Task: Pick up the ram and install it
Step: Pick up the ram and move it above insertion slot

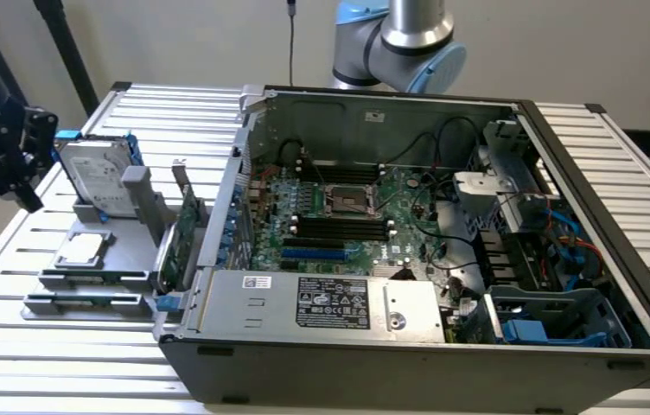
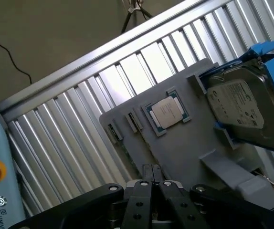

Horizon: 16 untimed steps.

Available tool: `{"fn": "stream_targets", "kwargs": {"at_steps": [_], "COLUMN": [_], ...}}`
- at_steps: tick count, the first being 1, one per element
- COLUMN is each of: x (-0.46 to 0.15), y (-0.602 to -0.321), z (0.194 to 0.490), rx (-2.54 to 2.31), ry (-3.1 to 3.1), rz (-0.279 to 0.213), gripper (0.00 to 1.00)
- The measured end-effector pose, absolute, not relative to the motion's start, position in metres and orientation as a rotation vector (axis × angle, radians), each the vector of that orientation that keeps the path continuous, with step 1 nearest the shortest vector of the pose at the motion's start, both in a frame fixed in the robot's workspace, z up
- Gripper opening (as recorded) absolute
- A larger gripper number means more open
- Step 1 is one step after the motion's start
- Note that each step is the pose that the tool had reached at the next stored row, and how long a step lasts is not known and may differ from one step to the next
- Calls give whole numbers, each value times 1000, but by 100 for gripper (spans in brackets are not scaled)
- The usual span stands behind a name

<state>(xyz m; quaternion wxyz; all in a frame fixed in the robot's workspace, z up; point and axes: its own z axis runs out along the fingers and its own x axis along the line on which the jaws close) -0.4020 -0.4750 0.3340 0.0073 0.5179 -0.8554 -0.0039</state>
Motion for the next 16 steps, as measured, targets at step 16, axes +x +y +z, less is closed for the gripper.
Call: {"fn": "stream_targets", "kwargs": {"at_steps": [16], "x": [-402], "y": [-475], "z": [330], "rx": [1990], "ry": [-2411], "rz": [-9], "gripper": [11]}}
